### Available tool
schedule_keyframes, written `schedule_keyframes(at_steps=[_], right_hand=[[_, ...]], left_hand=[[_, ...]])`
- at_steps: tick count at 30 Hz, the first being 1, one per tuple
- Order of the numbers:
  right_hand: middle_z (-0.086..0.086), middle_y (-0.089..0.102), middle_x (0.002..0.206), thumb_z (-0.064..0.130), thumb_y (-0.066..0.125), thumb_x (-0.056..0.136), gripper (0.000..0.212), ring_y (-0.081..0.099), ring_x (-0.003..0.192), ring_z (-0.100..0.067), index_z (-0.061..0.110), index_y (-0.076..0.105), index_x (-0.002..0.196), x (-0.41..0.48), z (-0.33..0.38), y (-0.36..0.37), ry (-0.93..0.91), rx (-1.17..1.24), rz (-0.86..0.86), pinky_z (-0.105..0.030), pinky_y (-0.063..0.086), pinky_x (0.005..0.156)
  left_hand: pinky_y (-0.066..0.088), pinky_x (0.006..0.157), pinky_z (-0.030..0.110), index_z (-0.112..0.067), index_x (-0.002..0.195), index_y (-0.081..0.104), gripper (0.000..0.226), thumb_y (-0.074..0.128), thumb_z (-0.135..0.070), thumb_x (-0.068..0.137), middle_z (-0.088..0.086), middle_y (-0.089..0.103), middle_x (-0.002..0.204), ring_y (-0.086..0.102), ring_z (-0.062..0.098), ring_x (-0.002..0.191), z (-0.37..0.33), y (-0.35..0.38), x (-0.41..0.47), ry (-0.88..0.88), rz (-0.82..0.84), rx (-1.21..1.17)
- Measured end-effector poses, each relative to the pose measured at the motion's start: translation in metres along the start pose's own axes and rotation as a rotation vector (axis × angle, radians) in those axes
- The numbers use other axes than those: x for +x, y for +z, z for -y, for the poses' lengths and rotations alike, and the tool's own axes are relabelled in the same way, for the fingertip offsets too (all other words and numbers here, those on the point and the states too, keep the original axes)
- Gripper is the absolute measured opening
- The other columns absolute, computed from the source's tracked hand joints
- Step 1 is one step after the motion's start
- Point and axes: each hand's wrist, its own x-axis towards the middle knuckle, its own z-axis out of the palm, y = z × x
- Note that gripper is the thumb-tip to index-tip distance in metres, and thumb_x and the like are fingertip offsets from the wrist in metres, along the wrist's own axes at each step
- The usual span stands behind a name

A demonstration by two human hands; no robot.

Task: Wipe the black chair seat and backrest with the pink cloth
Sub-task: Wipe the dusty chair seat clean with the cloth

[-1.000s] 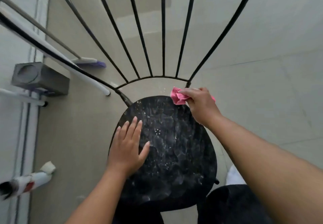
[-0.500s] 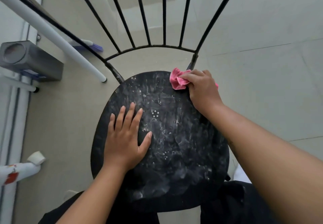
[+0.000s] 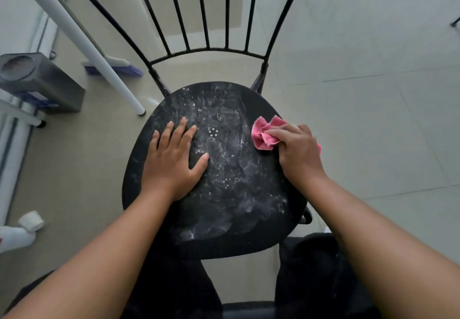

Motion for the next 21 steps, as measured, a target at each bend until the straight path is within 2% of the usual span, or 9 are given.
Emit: schedule_keyframes(at_steps=[2, 5, 7, 13, 16, 19, 21], right_hand=[[0.007, 0.070, 0.109, 0.001, 0.054, 0.090, 0.033, 0.047, 0.101, -0.018, 0.022, 0.074, 0.106, -0.023, 0.000, -0.003, 0.013, 0.001, -0.018, -0.039, 0.039, 0.083], [0.007, 0.069, 0.109, 0.005, 0.051, 0.092, 0.032, 0.044, 0.101, -0.013, 0.020, 0.074, 0.107, -0.053, 0.005, -0.006, 0.056, 0.007, -0.021, -0.023, 0.024, 0.080], [0.007, 0.070, 0.108, 0.009, 0.048, 0.090, 0.033, 0.042, 0.099, -0.010, 0.019, 0.074, 0.107, -0.070, 0.009, -0.008, 0.057, 0.013, -0.027, -0.018, 0.022, 0.077], [0.006, 0.070, 0.108, 0.022, 0.043, 0.091, 0.035, 0.049, 0.099, -0.015, 0.017, 0.074, 0.107, -0.120, 0.017, -0.003, 0.003, -0.008, -0.059, -0.037, 0.041, 0.084], [0.007, 0.070, 0.110, 0.022, 0.045, 0.091, 0.034, 0.050, 0.101, -0.015, 0.016, 0.074, 0.107, -0.132, 0.018, -0.002, -0.043, -0.010, -0.056, -0.033, 0.038, 0.089], [0.005, 0.070, 0.110, 0.017, 0.055, 0.088, 0.027, 0.051, 0.098, -0.016, 0.015, 0.074, 0.107, -0.123, 0.014, -0.003, -0.100, -0.040, -0.047, -0.034, 0.044, 0.083], [0.005, 0.070, 0.109, 0.018, 0.053, 0.089, 0.028, 0.049, 0.096, -0.015, 0.015, 0.074, 0.107, -0.108, 0.014, -0.001, -0.108, -0.043, -0.036, -0.031, 0.042, 0.081]], left_hand=[[0.003, 0.121, 0.045, -0.025, 0.153, 0.019, 0.076, 0.020, -0.066, 0.089, -0.002, 0.009, 0.163, 0.002, 0.020, 0.149, -0.001, 0.000, -0.001, 0.002, -0.005, -0.005], [0.004, 0.121, 0.045, -0.025, 0.152, 0.021, 0.076, 0.019, -0.066, 0.088, -0.002, 0.011, 0.163, 0.004, 0.020, 0.149, 0.000, -0.001, 0.000, 0.004, -0.012, -0.013], [0.005, 0.121, 0.045, -0.024, 0.152, 0.023, 0.076, 0.019, -0.066, 0.088, -0.001, 0.013, 0.162, 0.006, 0.021, 0.149, 0.000, -0.002, 0.000, 0.005, -0.018, -0.018], [0.005, 0.121, 0.046, -0.025, 0.152, 0.022, 0.074, 0.022, -0.065, 0.090, 0.000, 0.013, 0.162, 0.006, 0.021, 0.149, 0.001, -0.001, -0.001, 0.001, -0.019, -0.021], [0.004, 0.121, 0.046, -0.025, 0.152, 0.020, 0.073, 0.023, -0.064, 0.090, -0.001, 0.011, 0.163, 0.004, 0.021, 0.149, 0.001, 0.000, -0.001, 0.003, -0.011, -0.012], [0.004, 0.121, 0.046, -0.025, 0.152, 0.018, 0.074, 0.021, -0.065, 0.090, 0.000, 0.010, 0.163, 0.003, 0.022, 0.149, 0.001, 0.000, 0.000, 0.015, -0.004, 0.002], [0.004, 0.121, 0.046, -0.026, 0.152, 0.017, 0.075, 0.020, -0.066, 0.089, 0.000, 0.009, 0.163, 0.002, 0.022, 0.149, 0.002, 0.001, 0.000, 0.025, 0.002, 0.008]])
